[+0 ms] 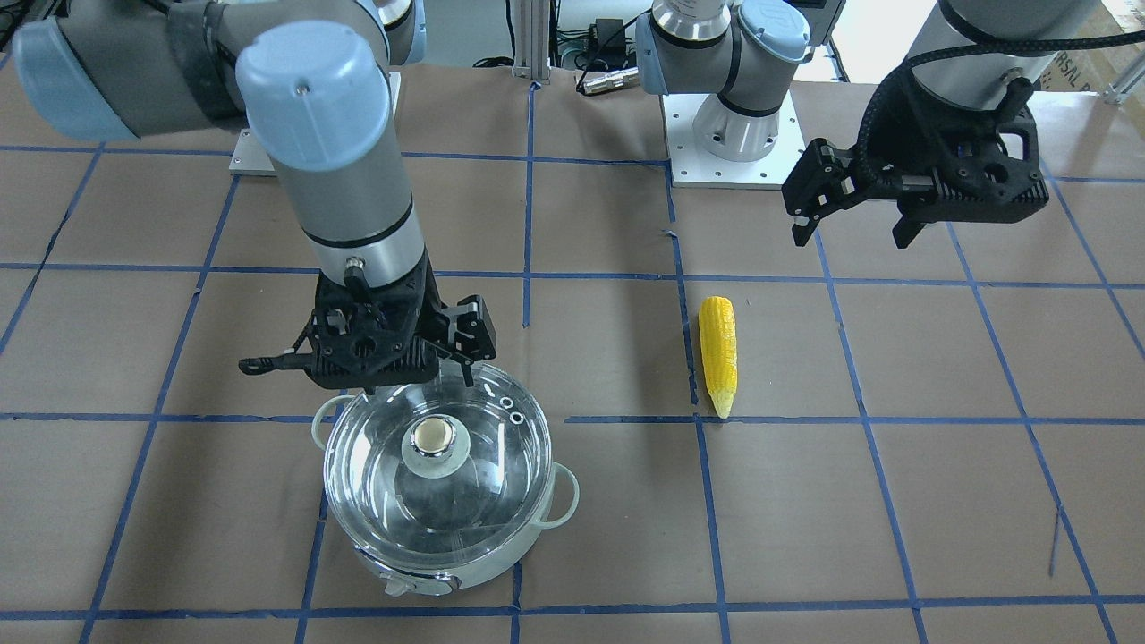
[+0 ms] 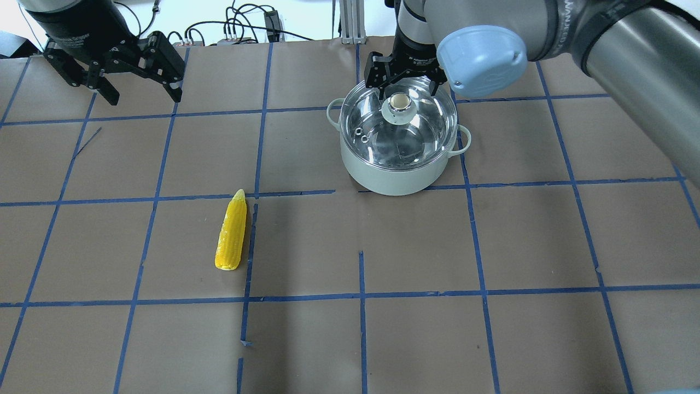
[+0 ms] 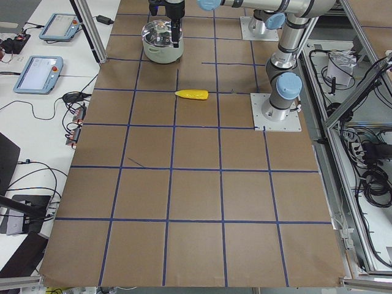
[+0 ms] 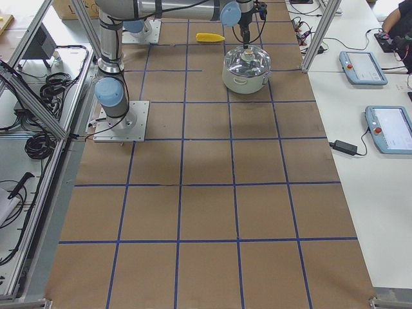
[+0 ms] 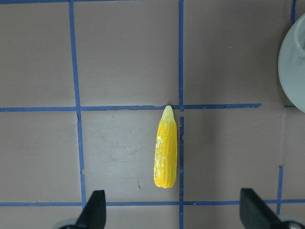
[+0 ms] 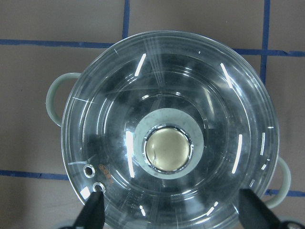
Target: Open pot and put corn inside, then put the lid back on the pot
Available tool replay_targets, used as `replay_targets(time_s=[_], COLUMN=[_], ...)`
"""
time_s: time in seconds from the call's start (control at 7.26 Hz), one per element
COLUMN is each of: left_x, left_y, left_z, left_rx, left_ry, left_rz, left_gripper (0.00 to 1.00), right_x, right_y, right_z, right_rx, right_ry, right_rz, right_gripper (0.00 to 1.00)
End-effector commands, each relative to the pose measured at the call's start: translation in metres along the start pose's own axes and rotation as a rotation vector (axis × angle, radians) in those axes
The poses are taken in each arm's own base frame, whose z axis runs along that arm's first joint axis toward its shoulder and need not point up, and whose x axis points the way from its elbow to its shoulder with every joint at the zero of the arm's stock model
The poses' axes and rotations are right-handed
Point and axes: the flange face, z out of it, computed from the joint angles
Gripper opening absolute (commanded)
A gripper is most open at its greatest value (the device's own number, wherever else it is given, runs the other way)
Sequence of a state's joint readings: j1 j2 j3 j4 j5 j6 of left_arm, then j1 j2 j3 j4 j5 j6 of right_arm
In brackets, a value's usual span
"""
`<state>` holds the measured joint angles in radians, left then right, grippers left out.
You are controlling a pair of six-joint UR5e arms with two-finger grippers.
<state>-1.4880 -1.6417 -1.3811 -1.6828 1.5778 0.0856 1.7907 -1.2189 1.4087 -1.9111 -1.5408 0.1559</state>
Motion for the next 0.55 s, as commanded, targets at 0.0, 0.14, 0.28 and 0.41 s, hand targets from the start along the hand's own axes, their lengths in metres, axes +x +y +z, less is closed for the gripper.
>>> replay_targets(time_s=[0.0, 0.14, 0.28, 0.41], left_x=[0.000, 0.000, 0.000, 0.000], left_y=[0.000, 0.000, 0.000, 0.000], left_z=[0.001, 0.000, 0.001, 0.001], left_rx=[-0.002, -0.001, -0.002, -0.002], left_ry=[0.000, -0.001, 0.000, 0.001], left_rz=[-0.001, -0.001, -0.001, -0.001], left_gripper=[1.00, 1.00, 1.00, 1.00], right_x=[-0.003, -0.002, -0.002, -0.002], right_y=[-0.018, -0.021, -0.024, -0.027], right_z=[0.036, 0.048, 0.059, 0.060], right_rx=[-0.034, -0.050, -0.064, -0.050], right_ry=[0.004, 0.007, 0.010, 0.009], right_rz=[0.005, 0.007, 0.008, 0.007], right_gripper=[1.00, 1.00, 0.99, 0.99])
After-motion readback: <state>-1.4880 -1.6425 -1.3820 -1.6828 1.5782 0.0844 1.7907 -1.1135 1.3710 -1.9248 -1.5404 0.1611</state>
